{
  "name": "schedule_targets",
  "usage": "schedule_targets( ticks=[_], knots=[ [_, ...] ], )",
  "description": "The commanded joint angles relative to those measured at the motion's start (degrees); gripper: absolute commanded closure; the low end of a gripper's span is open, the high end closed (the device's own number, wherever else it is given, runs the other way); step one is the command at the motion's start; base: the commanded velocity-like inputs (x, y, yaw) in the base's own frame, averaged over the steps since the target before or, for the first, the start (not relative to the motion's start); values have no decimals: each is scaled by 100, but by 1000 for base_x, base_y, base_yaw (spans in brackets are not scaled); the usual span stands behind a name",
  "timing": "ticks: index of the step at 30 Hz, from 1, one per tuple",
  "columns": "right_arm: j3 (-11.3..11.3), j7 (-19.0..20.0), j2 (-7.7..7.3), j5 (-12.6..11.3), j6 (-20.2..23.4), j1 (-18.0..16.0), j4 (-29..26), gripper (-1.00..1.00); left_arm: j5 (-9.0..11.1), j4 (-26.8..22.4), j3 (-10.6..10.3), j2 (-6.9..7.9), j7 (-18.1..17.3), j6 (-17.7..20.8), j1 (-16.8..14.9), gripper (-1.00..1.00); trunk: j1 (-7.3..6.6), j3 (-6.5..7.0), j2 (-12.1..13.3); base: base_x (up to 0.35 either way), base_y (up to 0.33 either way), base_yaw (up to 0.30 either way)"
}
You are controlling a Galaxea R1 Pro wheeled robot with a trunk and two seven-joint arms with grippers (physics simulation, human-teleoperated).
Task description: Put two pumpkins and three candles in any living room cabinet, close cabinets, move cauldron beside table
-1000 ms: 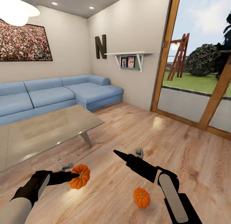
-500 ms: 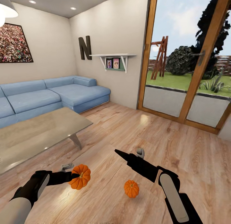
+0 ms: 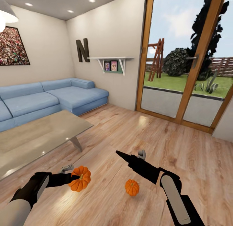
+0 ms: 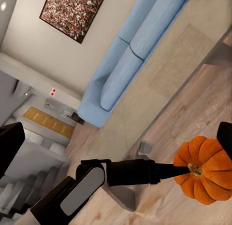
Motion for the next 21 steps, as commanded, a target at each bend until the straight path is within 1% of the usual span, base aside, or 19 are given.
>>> schedule_targets(
  ticks=[1, 6, 12, 17, 18, 19, 21],
  knots=[
    [-6, 17, 3, 12, 25, -4, 0, -100, 2, -5, 21, -2, -44, 49, -1, 100, -23, 20, 39, -1, 1, -212],
    [-4, 17, 3, 14, 22, -4, 0, -100, 1, -5, 21, -2, -67, 55, -1, 100, -133, 143, 240, -26, 29, -216],
    [-5, 17, 3, 14, 25, -4, 0, -100, 0, -5, 21, 6, -70, 58, -1, 100, -265, 287, 480, -123, 228, -198],
    [1, 11, 4, 35, -2, -4, 0, -100, 2, -5, 21, 7, -75, 66, -1, 100, -375, 381, 681, -132, 263, -31],
    [2, 9, 4, 40, -64, -4, 2, -100, 4, -5, 21, 7, -75, 66, -1, 100, -397, 399, 721, -92, 233, -5],
    [13, 3, -2, 45, -226, -4, 1, -100, 4, -5, 21, 7, -73, 67, -1, 100, -419, 417, 761, -47, 163, -2],
    [30, 1, -4, 53, -325, -4, 1, -100, 6, -5, 22, 6, -75, 61, -1, 100, -441, 435, 801, -23, 79, -1]
  ],
)
